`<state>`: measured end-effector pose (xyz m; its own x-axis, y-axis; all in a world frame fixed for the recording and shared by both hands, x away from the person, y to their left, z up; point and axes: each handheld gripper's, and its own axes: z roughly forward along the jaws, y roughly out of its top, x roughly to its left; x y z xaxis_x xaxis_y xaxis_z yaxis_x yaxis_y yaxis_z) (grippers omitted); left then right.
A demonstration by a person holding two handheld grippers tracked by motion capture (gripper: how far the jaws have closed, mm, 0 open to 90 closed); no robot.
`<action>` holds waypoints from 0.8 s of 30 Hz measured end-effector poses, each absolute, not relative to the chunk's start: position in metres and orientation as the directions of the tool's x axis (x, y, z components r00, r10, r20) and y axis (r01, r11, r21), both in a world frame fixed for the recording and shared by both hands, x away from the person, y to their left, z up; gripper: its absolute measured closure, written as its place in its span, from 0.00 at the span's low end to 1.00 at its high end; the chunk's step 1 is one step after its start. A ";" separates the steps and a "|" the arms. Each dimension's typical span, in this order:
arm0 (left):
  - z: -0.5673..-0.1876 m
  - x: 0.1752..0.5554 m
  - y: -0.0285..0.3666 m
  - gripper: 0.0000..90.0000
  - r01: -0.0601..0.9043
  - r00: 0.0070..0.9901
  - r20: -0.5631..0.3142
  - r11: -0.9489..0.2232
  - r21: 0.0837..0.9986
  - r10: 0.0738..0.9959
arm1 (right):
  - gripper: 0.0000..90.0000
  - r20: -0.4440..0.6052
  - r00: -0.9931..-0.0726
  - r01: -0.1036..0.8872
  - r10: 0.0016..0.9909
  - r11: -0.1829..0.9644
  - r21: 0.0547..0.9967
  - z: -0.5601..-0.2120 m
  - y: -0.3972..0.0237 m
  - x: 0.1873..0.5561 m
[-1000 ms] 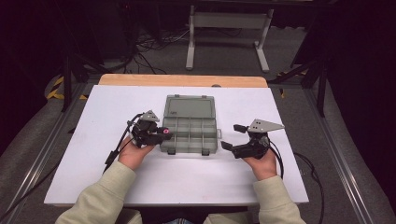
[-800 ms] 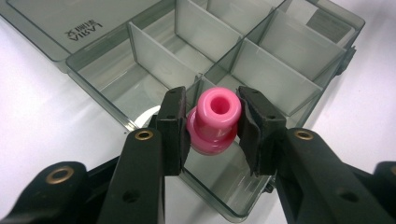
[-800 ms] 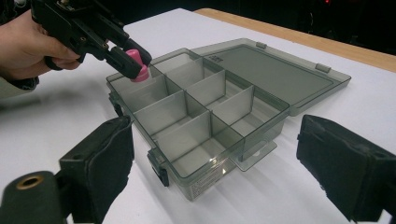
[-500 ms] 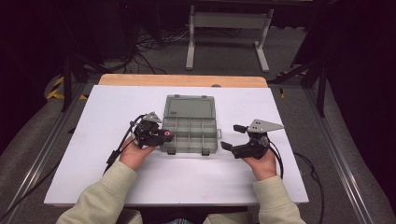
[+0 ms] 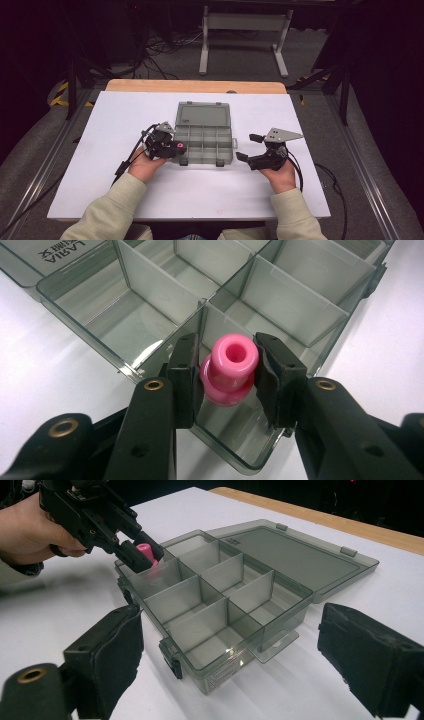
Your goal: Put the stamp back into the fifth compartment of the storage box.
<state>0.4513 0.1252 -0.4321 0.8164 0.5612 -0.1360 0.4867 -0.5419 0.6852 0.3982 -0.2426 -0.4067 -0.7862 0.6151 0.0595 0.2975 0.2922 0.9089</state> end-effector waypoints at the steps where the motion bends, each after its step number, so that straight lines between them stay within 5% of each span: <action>1: -0.432 0.451 0.125 0.71 0.487 0.817 -0.137 -0.542 0.685 0.561 | 0.13 0.059 -0.786 0.297 0.615 0.292 0.909 -0.407 -0.243 0.398; 15: -0.429 0.450 0.125 0.66 0.475 0.822 -0.126 -0.548 0.689 0.555 | 0.13 0.062 -0.788 0.295 0.612 0.288 0.911 -0.406 -0.243 0.398; 24: -0.414 0.448 0.132 0.48 0.450 0.832 -0.139 -0.506 0.736 0.537 | 0.14 0.059 -0.790 0.295 0.610 0.295 0.909 -0.406 -0.241 0.400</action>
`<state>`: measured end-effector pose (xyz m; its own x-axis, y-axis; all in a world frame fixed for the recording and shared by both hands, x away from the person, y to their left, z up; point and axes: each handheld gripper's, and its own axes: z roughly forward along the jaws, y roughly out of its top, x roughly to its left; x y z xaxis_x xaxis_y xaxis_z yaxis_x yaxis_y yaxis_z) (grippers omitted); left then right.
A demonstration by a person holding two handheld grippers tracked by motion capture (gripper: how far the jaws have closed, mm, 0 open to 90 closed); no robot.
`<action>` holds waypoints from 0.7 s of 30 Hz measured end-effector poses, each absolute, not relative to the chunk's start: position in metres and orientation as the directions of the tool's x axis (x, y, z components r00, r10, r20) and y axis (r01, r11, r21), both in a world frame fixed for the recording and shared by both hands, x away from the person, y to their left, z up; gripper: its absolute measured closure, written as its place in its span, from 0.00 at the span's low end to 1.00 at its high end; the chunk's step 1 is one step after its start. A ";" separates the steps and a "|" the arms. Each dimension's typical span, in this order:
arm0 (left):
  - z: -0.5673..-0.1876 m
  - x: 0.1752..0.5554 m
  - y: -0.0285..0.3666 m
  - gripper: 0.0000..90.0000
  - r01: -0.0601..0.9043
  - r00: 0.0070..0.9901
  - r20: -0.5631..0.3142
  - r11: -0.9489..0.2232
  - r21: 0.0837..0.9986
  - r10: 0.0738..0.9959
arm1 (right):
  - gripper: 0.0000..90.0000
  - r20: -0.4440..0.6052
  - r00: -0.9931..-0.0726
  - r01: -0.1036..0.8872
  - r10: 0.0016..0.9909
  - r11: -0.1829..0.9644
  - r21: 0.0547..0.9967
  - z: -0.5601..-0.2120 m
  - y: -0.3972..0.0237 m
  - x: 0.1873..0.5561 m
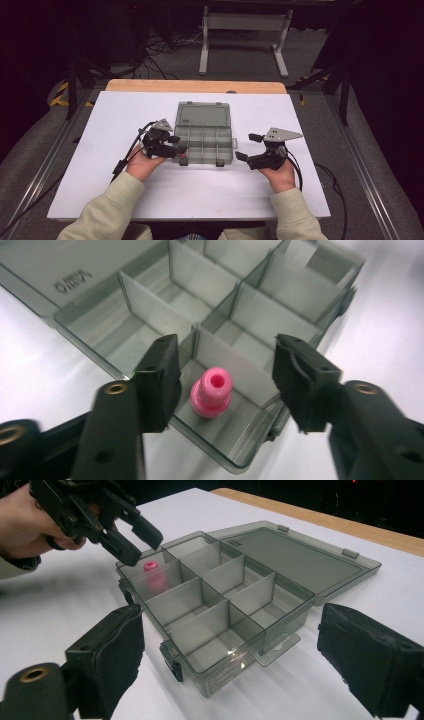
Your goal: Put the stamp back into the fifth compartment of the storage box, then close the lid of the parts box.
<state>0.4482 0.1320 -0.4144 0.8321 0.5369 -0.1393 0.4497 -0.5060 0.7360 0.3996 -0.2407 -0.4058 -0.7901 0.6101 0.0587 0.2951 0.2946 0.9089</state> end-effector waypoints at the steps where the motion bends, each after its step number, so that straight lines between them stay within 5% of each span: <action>1: -0.411 0.448 0.134 0.47 0.447 0.833 -0.140 -0.501 0.741 0.536 | 0.15 0.054 -0.790 0.293 0.611 0.298 0.908 -0.405 -0.240 0.400; 6: -0.396 0.448 0.139 0.50 0.427 0.837 -0.123 -0.495 0.757 0.533 | 0.26 0.045 -0.800 0.292 0.599 0.322 0.900 -0.397 -0.236 0.403; 14: -0.379 0.456 0.148 0.97 0.415 0.843 -0.091 -0.531 0.739 0.531 | 0.81 0.037 -0.804 0.326 0.593 0.389 0.862 -0.389 -0.228 0.413; 18: -0.375 0.463 0.150 0.99 0.416 0.837 -0.070 -0.549 0.725 0.542 | 1.00 0.007 -0.799 0.332 0.601 0.431 0.839 -0.386 -0.224 0.421; 21: -0.375 0.469 0.149 0.99 0.415 0.830 -0.045 -0.562 0.716 0.555 | 1.00 0.008 -0.794 0.347 0.608 0.442 0.827 -0.383 -0.222 0.429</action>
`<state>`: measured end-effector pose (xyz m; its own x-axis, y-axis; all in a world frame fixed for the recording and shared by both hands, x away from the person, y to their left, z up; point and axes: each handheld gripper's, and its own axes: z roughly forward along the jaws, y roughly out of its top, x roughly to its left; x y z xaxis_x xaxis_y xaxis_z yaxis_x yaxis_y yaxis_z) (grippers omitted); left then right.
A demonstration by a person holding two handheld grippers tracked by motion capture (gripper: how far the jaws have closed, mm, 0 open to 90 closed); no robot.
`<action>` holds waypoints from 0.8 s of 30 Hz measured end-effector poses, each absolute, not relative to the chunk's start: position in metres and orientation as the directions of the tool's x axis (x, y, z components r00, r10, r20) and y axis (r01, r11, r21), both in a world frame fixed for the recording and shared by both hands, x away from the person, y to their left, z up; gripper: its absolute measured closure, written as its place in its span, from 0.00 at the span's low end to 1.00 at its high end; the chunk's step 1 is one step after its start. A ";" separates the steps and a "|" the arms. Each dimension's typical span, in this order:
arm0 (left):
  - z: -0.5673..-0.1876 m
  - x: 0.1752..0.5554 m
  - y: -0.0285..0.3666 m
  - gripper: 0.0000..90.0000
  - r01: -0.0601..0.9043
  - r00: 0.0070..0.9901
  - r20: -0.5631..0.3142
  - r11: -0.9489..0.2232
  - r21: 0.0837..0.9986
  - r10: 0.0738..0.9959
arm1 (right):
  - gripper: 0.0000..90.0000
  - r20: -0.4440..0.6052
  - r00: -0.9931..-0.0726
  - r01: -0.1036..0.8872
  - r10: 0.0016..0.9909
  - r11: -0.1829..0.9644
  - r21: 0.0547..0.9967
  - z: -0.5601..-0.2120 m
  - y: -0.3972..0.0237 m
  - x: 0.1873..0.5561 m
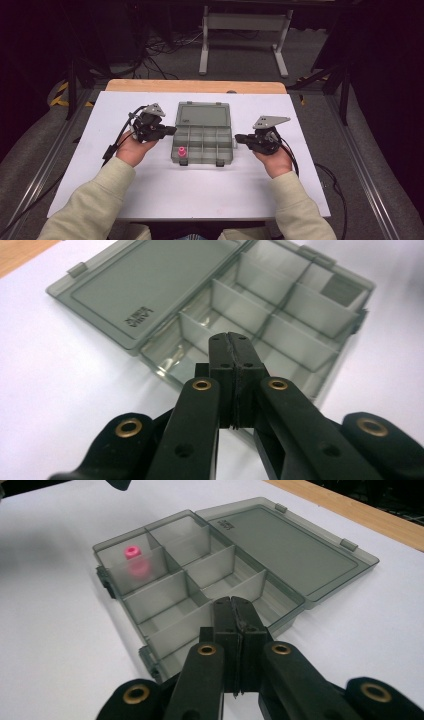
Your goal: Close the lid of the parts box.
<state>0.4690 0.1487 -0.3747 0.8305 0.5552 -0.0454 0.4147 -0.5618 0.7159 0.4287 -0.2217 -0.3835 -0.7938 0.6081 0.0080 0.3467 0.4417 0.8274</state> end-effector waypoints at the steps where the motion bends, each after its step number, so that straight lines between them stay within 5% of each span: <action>1: -0.374 0.471 0.148 0.99 0.414 0.827 -0.035 -0.566 0.713 0.561 | 1.00 0.008 -0.792 0.352 0.611 0.446 0.823 -0.383 -0.221 0.432; 24: -0.384 0.525 0.144 0.99 0.501 0.770 -0.030 -0.575 0.646 0.637 | 1.00 -0.003 -0.746 0.441 0.666 0.498 0.746 -0.383 -0.210 0.503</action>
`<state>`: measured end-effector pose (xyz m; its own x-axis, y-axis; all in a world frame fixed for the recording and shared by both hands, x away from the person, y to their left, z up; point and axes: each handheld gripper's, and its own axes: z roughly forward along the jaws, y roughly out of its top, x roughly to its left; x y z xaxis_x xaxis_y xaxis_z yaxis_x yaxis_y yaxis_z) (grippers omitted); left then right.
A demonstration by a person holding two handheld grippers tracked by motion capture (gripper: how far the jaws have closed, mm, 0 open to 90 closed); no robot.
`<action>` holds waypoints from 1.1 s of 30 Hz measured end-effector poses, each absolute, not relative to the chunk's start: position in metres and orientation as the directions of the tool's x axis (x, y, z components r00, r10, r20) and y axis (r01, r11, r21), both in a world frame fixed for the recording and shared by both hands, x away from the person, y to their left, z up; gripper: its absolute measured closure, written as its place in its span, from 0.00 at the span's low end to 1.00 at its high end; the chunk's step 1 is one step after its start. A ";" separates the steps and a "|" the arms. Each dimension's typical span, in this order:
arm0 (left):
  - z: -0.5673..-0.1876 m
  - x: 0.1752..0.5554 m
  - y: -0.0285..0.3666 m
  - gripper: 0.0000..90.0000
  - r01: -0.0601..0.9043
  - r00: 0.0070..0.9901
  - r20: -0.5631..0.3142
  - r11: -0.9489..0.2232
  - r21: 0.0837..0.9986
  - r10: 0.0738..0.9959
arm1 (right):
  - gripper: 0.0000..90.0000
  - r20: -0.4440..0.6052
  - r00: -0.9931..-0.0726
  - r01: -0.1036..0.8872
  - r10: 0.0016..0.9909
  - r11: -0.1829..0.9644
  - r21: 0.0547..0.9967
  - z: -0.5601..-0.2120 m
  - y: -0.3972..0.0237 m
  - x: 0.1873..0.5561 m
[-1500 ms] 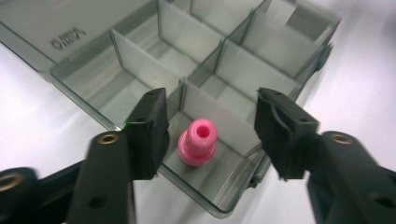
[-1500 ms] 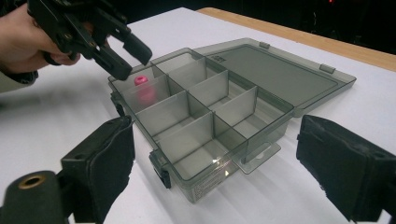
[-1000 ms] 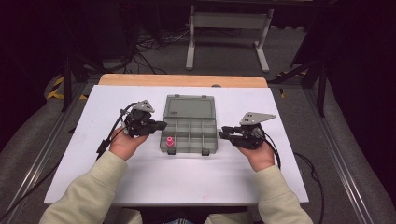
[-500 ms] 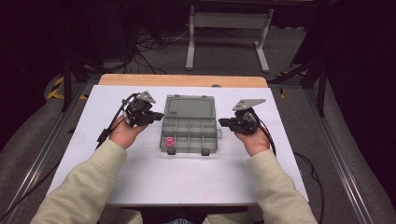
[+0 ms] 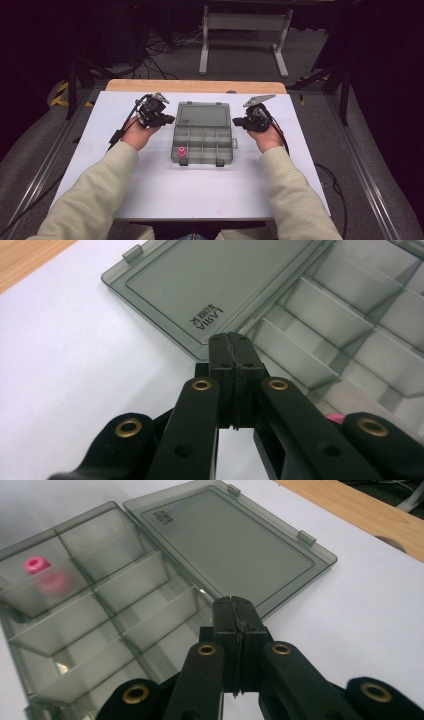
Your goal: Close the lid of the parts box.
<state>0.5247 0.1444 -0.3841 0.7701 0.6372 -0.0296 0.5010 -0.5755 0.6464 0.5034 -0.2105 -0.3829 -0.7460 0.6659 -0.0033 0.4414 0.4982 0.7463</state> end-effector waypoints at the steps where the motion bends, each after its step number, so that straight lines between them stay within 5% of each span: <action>1: -0.384 0.527 0.144 0.99 0.503 0.769 -0.031 -0.574 0.645 0.639 | 1.00 -0.005 -0.743 0.444 0.669 0.500 0.744 -0.383 -0.210 0.506; 33: -0.421 0.558 0.144 0.99 0.586 0.721 -0.079 -0.546 0.599 0.688 | 1.00 -0.020 -0.701 0.505 0.712 0.517 0.691 -0.420 -0.211 0.542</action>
<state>0.5578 0.1438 -0.4207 0.7211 0.6884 -0.0786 0.5863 -0.5458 0.5987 0.5421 -0.2108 -0.4204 -0.7014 0.7124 -0.0201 0.5055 0.5172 0.6907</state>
